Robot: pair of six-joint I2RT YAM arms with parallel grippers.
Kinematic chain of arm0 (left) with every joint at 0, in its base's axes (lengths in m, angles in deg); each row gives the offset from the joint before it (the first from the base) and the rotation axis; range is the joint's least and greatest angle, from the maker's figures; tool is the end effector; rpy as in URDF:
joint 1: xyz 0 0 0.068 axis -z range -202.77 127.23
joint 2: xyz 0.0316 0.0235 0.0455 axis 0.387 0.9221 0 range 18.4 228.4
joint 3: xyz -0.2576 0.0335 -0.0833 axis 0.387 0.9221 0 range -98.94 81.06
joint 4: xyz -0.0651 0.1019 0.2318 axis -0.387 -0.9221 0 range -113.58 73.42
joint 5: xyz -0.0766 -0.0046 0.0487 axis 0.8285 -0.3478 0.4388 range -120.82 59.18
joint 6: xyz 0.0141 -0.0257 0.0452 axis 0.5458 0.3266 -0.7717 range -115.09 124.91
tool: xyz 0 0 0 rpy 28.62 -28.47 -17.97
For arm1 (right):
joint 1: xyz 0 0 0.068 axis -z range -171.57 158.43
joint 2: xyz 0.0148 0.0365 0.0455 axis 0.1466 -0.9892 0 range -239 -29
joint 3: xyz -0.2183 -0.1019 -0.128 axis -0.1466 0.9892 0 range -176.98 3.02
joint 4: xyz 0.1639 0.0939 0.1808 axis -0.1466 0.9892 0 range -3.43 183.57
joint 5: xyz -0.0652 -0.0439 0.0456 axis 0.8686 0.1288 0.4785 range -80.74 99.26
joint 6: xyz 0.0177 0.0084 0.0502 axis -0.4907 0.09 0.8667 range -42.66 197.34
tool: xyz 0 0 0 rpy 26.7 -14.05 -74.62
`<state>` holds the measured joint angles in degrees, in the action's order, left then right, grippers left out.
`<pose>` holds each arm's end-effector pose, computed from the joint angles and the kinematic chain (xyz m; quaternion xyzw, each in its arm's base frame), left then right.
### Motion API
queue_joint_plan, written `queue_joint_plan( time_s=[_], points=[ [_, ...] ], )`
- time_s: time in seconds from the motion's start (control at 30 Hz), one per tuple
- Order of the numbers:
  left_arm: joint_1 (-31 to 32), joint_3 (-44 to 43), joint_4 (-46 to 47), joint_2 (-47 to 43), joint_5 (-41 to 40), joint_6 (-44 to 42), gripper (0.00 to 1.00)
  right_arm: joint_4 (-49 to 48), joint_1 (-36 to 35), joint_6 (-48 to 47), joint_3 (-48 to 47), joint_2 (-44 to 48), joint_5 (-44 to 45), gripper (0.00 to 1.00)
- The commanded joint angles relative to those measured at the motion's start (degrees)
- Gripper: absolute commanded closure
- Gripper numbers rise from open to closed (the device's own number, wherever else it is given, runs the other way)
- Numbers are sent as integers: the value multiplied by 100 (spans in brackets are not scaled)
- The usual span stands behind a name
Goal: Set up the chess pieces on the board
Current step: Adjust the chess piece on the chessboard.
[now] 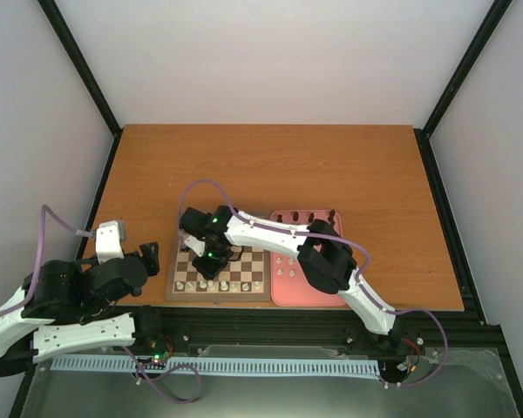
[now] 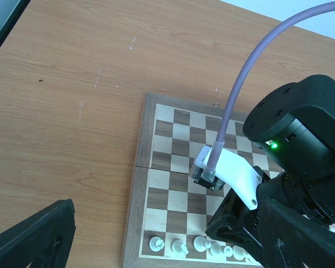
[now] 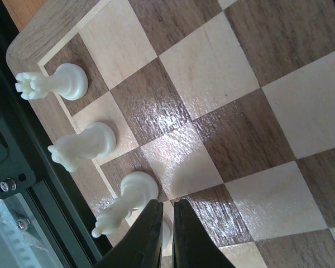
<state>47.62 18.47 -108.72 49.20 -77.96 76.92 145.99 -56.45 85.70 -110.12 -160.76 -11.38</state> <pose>0.0308 -0.0087 0.3434 -0.1148 0.8846 -0.0973 0.4415 0.1878 0.4303 0.1841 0.4797 -0.8530 -0.2041 0.0241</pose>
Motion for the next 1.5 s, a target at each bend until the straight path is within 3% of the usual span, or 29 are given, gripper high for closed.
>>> queue_joint_plan(
  time_s=[0.0, 0.53, 1.0, 1.47],
  points=[
    [-27, -131, -102, -51, -83, 68, 0, 66, -85, -51, -196, -125, -126, 94],
    [-33, -61, -68, -83, -59, 86, 0, 87, -184, -80, -209, -166, -243, 94],
    [-34, -95, -15, -27, -68, 9, 0, 35, -25, 223, -340, -74, 518, 93],
    [-34, -511, 293, 573, -89, -683, 0, 72, 505, 482, -435, 549, 1162, 55]
  ],
)
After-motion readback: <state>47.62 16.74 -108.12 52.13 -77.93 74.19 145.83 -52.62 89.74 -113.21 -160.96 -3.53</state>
